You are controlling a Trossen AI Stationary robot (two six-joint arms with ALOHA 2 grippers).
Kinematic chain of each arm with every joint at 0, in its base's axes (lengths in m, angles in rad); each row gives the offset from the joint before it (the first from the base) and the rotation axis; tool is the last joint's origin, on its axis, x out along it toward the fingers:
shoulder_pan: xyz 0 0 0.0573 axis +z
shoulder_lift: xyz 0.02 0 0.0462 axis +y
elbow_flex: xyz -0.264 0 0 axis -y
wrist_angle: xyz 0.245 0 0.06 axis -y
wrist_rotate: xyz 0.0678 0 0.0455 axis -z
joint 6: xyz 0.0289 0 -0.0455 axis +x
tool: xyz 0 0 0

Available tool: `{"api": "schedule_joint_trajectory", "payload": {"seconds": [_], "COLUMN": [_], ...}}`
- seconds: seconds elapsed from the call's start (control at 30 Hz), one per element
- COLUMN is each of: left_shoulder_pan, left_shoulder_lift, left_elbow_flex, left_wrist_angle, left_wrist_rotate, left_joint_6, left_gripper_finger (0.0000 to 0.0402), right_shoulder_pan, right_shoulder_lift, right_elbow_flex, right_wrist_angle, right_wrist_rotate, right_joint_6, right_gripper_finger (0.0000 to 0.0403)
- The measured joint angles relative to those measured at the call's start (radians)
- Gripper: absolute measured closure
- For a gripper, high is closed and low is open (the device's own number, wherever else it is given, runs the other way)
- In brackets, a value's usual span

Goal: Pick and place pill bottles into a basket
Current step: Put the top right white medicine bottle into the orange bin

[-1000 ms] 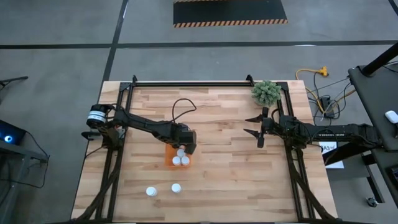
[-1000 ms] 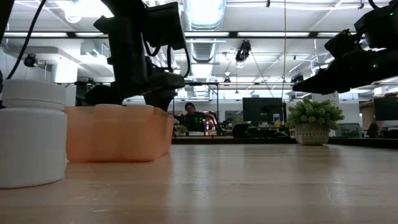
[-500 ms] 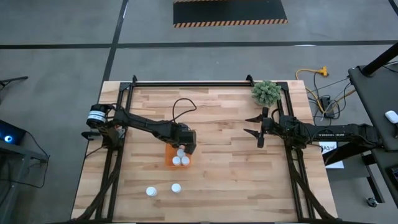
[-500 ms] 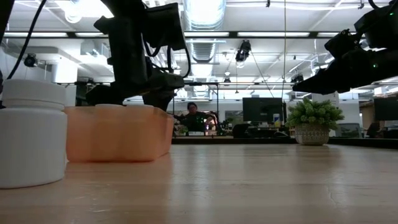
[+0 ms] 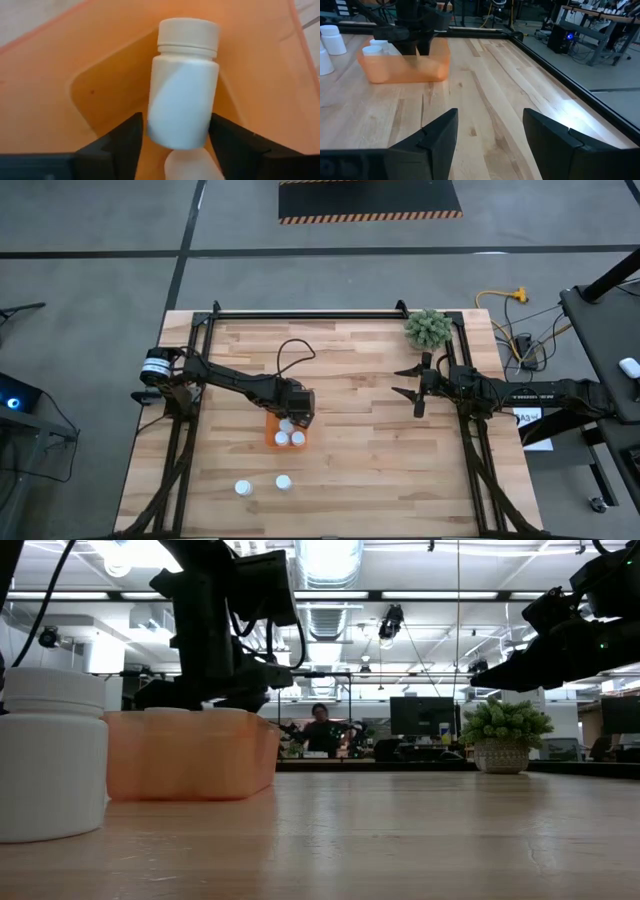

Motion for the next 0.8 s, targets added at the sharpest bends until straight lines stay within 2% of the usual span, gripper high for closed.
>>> {"api": "schedule_joint_trajectory", "payload": {"seconds": [0.17,0.6,0.8], "left_shoulder_pan": [0.000,0.000,0.000], "left_shoulder_lift": [0.000,-0.021,-0.021], "left_elbow_flex": [0.007,0.058,0.093], "left_wrist_angle": [0.001,-0.015,-0.110], "left_wrist_rotate": [0.001,-0.004,-0.008], "left_joint_6": [0.000,0.000,0.000], "left_gripper_finger": [0.0255,0.0256,0.0256], "right_shoulder_pan": [0.000,0.000,0.000], "right_shoulder_lift": [0.000,0.000,0.000], "right_elbow_flex": [0.000,0.000,0.000], "right_wrist_angle": [0.000,0.000,0.000], "right_wrist_rotate": [0.000,0.000,0.000], "right_joint_6": [0.000,0.000,0.000], "right_gripper_finger": [0.0188,0.0188,0.0188]}}
